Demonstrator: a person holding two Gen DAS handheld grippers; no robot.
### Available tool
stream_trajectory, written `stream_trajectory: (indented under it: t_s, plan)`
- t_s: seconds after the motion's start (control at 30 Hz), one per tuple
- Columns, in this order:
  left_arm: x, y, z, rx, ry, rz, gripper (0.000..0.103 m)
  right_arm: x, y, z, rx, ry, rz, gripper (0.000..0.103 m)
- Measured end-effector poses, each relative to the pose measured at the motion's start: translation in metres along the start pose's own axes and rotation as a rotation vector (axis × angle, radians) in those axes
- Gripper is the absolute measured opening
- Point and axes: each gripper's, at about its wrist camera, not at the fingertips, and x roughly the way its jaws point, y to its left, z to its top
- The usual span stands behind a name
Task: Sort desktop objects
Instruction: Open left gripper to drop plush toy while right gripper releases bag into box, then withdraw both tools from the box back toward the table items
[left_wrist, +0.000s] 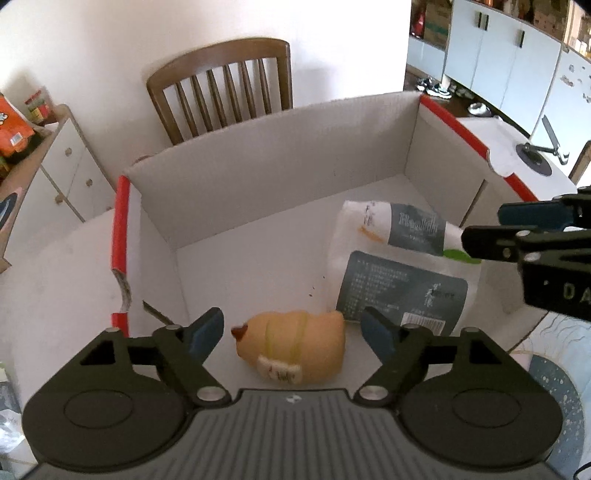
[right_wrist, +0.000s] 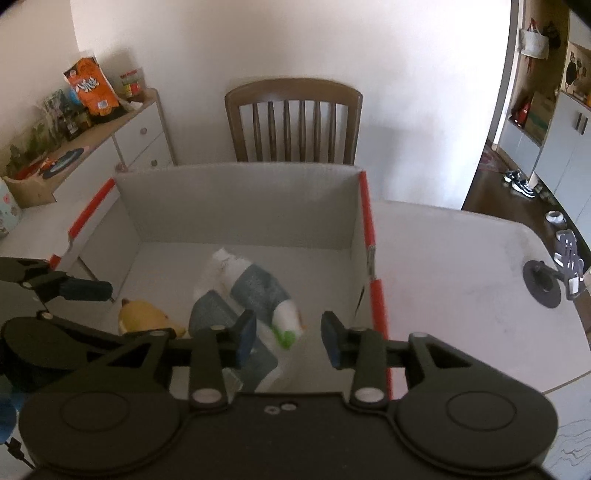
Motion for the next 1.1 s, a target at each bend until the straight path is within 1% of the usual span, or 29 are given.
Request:
stream_trajectory:
  t_s: [0.13, 0.2, 0.23, 0.37, 0.5, 0.7, 0.87, 1.1]
  plan:
    - [-0.01, 0.004, -0.001, -0.018, -0.017, -0.006, 0.085, -0.011, -0.004, 0.003, 0.009, -0.022, 0.012, 0.045]
    - [-0.016, 0.005, -0.004, -0.027, -0.026, -0.013, 0.087, -0.015, -0.006, 0.004, 0.016, -0.031, 0.028, 0.053]
    - [-0.019, 0.006, -0.004, -0.028, -0.03, -0.014, 0.088, -0.017, -0.006, 0.003, 0.018, -0.034, 0.038, 0.054]
    - [-0.029, 0.005, -0.005, -0.043, -0.049, -0.01, 0.101, -0.026, -0.005, 0.004, 0.027, -0.049, 0.063, 0.06]
    - [-0.039, 0.003, -0.007, -0.051, -0.065, -0.006, 0.103, -0.035, -0.004, 0.002, 0.016, -0.069, 0.051, 0.062]
    - [-0.052, 0.004, -0.009, -0.065, -0.08, 0.004, 0.103, -0.048, -0.005, 0.002, 0.022, -0.088, 0.039, 0.065]
    - [-0.066, 0.0, -0.012, -0.066, -0.09, 0.005, 0.103, -0.061, -0.004, 0.0, 0.016, -0.103, 0.046, 0.068]
    - [-0.088, -0.006, -0.018, -0.064, -0.113, 0.017, 0.103, -0.078, -0.004, -0.003, 0.016, -0.119, 0.068, 0.068]
